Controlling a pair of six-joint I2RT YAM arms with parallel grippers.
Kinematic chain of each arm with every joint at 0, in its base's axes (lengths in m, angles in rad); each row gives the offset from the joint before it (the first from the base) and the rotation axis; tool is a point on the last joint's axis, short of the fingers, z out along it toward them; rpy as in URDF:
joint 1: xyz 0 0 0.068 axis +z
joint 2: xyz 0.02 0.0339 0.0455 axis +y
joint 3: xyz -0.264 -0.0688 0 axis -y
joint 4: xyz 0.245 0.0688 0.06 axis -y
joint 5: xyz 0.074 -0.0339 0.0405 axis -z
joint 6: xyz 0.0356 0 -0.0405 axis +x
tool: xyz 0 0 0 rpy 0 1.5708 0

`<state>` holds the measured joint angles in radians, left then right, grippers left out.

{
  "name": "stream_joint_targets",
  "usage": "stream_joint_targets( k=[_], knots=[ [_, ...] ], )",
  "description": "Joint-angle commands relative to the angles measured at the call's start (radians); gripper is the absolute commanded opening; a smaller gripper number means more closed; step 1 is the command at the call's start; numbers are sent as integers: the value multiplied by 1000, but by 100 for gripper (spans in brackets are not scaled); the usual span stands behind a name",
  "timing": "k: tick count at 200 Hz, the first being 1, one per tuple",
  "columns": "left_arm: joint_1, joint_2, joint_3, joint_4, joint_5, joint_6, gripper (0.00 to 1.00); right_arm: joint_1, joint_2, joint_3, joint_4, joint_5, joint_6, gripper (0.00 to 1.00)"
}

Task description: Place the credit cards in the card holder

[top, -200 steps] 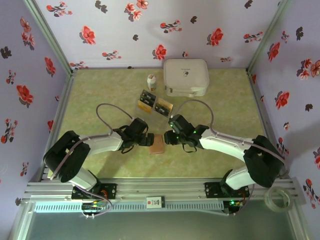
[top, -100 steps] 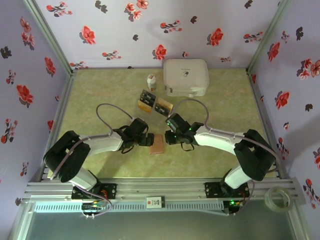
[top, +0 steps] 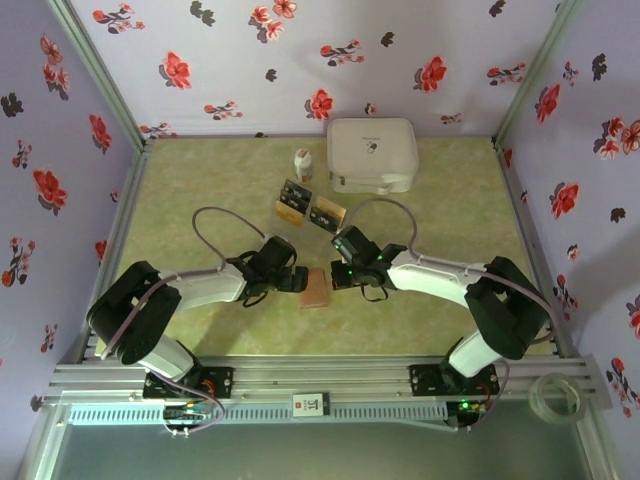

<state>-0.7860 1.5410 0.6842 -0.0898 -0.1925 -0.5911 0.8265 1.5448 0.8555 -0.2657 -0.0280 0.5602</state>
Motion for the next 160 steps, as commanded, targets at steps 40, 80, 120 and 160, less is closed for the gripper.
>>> stream_joint_targets(
  k=[40,80,120,160],
  knots=[
    [4,38,-39,-62,-39,4,100,-10,-40,-21,79,-86,51,0],
    [2,37,-40,-64,-39,5,100,-11,2,-22,150,-156,93,0],
    [1,37,-42,-59,-39,1,100,-9,40,-26,204,-192,125,0],
    [-1,39,-44,-56,-39,1,100,3,72,-22,226,-201,136,0]
  ],
)
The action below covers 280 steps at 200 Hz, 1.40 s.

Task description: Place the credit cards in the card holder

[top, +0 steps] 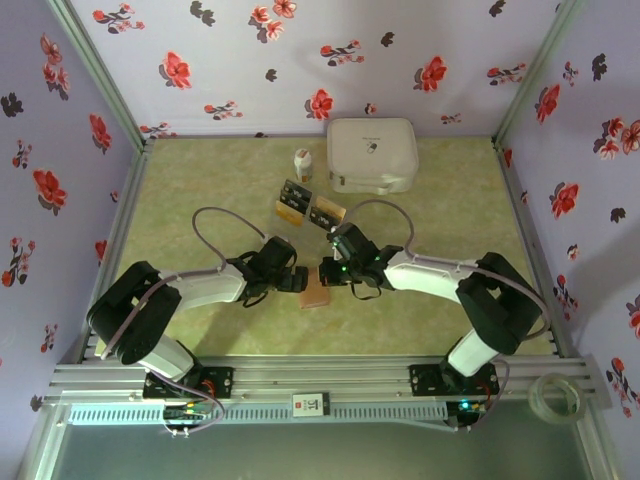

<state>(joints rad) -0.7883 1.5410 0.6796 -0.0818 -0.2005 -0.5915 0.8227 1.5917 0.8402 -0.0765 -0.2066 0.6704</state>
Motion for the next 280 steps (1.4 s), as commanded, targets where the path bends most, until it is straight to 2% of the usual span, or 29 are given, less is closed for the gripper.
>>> stream_joint_targets(
  k=[1,191,280],
  knots=[
    [1,39,-39,-64,-31,1,100,6,26,-6,38,-22,26,0],
    [-3,36,-44,-61,-31,-4,100,47,131,8,81,-23,48,0],
    [-4,26,-46,-62,-31,-4,100,41,33,26,33,24,36,0]
  ],
)
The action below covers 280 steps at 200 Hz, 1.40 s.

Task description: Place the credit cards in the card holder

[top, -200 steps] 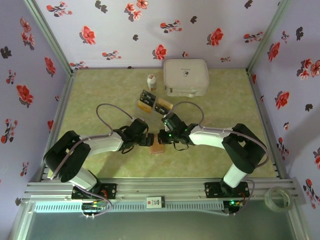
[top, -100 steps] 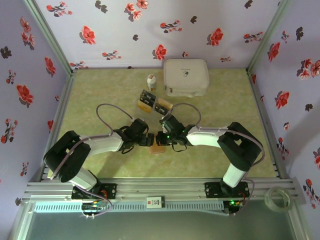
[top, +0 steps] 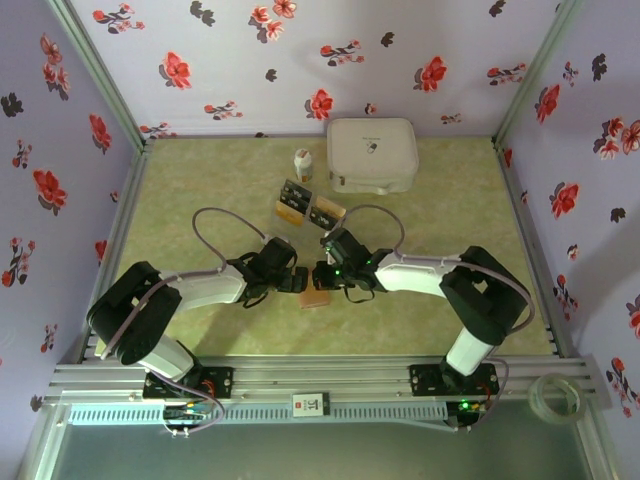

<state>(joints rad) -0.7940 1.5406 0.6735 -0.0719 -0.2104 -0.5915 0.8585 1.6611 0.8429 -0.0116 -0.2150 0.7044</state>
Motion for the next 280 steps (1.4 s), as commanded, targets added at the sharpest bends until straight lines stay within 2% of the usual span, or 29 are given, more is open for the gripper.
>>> stream_joint_targets(
  k=[1,133,225,280],
  knots=[
    [2,28,-40,-72,-21,-4,100,5,-36,24,-32,33,2,0],
    [1,30,-41,-69,-21,-8,100,9,72,33,27,-8,21,0],
    [0,35,-39,-71,-21,-7,100,39,27,-61,69,5,21,0],
    [1,41,-39,-69,-21,-10,100,77,6,-123,127,45,-40,0]
  ],
)
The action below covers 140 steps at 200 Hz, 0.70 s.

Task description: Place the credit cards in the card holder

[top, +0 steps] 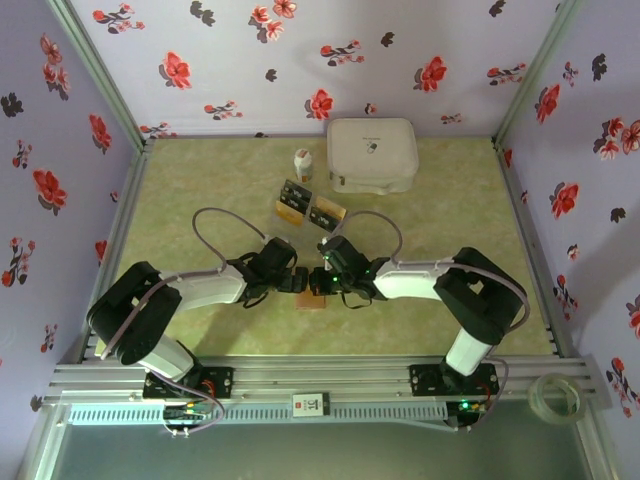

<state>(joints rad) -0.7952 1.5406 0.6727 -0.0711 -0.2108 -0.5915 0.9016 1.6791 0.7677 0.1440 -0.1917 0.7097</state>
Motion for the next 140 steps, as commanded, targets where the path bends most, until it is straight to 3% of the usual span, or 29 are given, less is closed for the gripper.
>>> stream_joint_targets(
  k=[1,140],
  knots=[
    [2,41,-38,-70,-21,-10,100,35,-12,-49,-28,23,-48,0],
    [4,29,-19,-88,-21,-9,100,118,27,-222,96,110,-50,0]
  ],
)
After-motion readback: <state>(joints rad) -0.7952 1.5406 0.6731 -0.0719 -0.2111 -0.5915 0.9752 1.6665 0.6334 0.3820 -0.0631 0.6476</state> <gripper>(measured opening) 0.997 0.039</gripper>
